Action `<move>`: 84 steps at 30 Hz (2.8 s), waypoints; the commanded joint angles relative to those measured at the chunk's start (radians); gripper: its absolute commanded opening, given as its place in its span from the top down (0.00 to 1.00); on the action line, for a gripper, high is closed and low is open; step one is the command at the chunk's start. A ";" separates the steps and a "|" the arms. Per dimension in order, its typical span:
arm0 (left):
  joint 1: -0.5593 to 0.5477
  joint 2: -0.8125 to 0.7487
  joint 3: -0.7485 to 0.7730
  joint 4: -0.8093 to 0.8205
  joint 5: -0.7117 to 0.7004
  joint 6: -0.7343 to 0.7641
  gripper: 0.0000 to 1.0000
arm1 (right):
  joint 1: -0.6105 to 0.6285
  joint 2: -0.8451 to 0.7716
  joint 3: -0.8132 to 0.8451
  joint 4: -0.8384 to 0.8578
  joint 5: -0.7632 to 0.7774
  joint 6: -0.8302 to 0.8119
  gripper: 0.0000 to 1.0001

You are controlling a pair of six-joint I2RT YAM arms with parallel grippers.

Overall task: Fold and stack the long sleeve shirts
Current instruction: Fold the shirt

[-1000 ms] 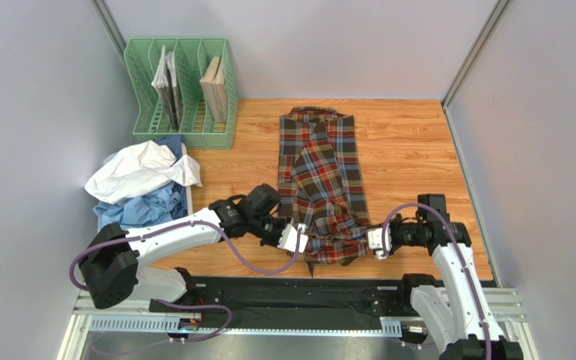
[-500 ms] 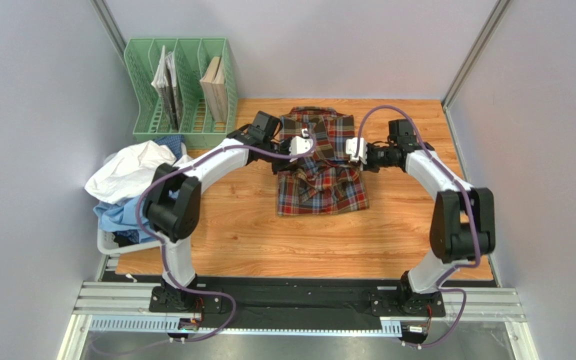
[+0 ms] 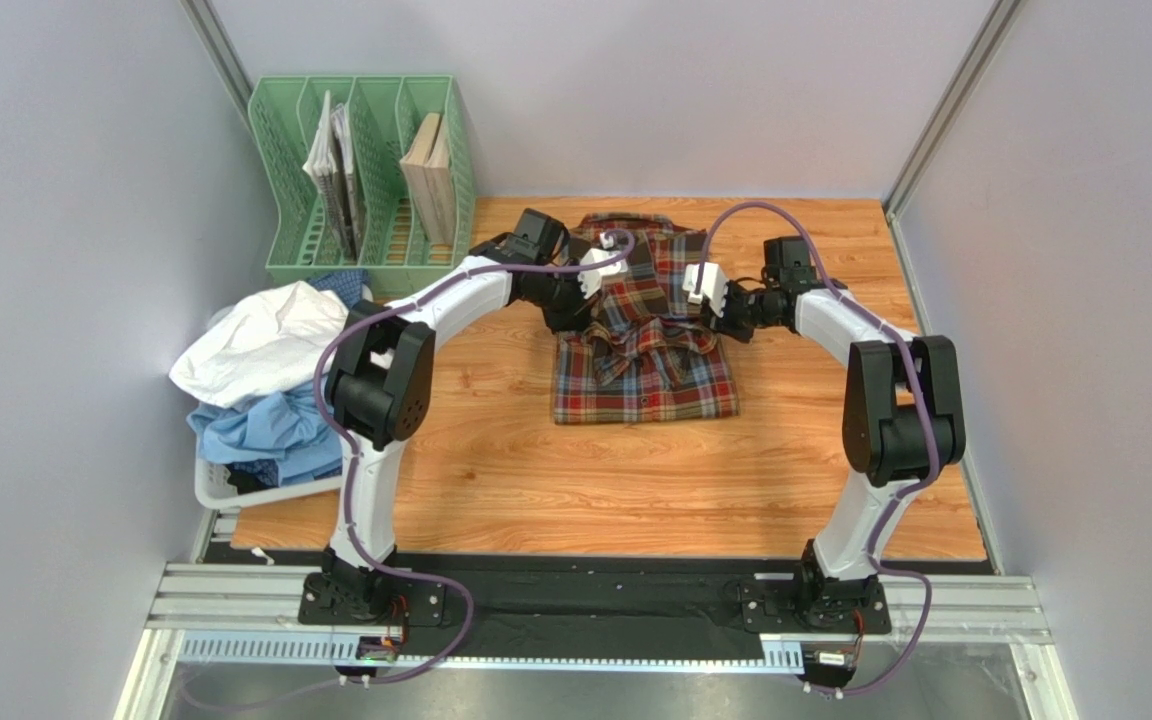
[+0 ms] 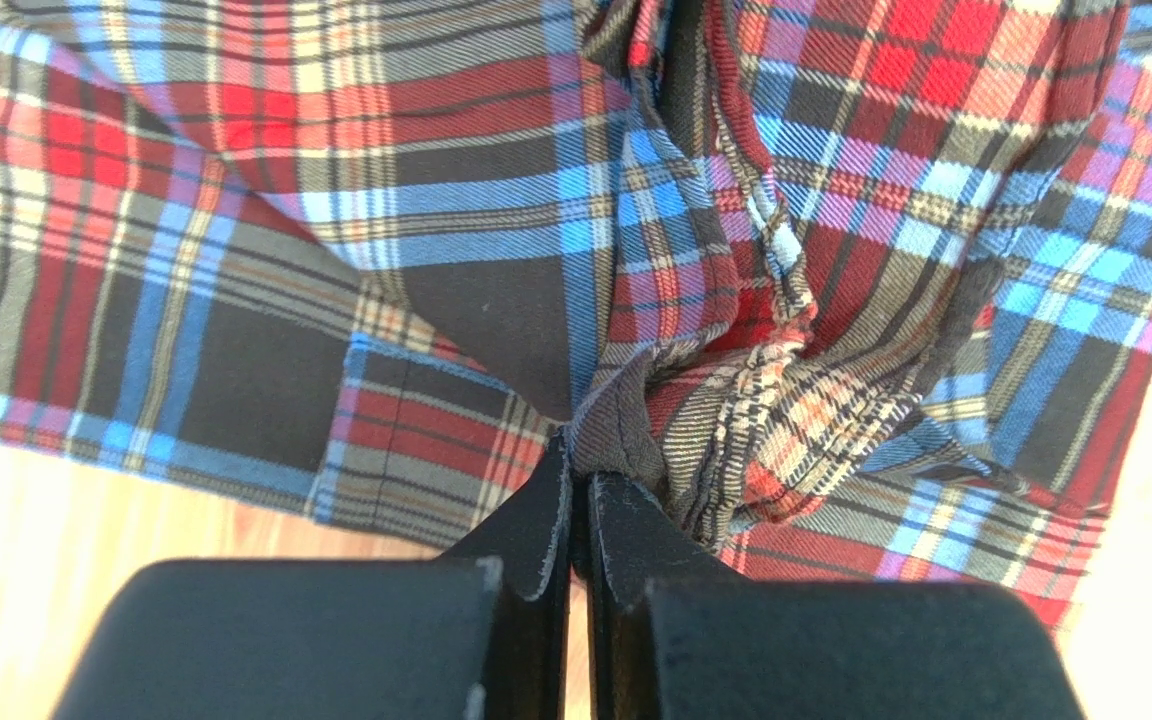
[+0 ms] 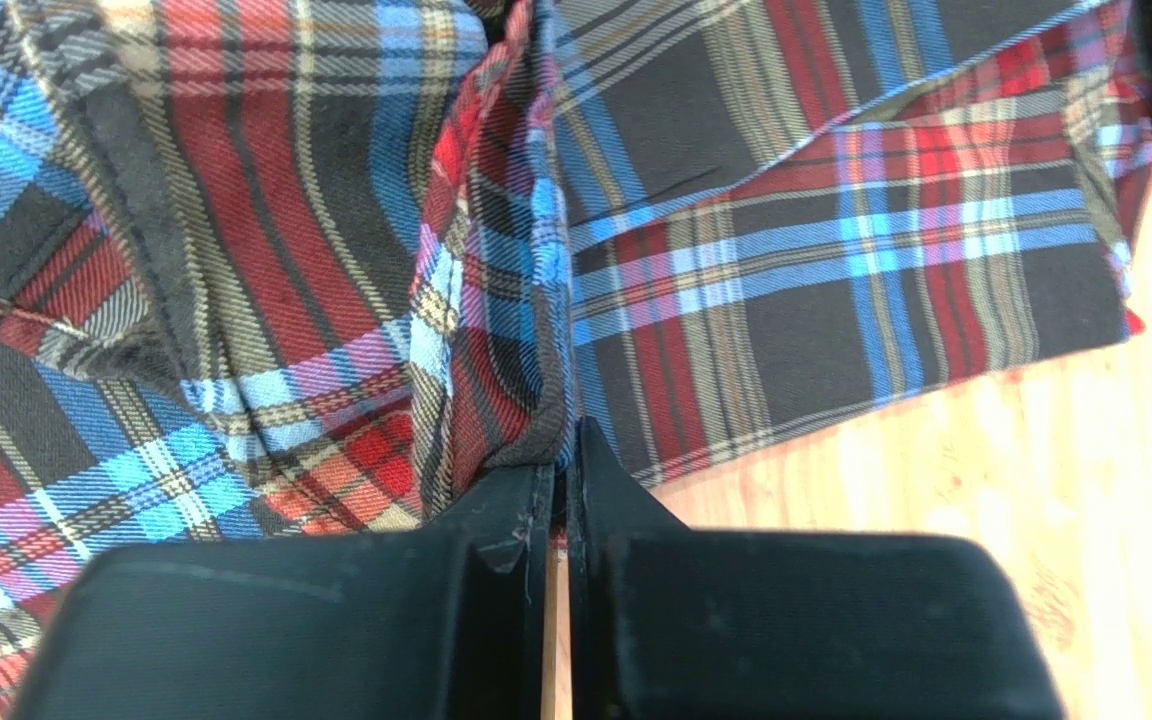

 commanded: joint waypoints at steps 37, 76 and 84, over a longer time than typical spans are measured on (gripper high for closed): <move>0.068 -0.087 -0.235 0.072 0.132 -0.742 0.33 | -0.054 0.160 0.101 -0.219 0.072 1.082 0.42; 0.078 -0.475 -0.746 0.376 0.281 -0.860 0.34 | 0.024 -0.242 -0.358 -0.136 -0.213 1.323 0.45; 0.069 -0.360 -0.689 0.453 0.296 -0.920 0.39 | 0.050 -0.142 -0.309 -0.012 -0.250 1.412 0.48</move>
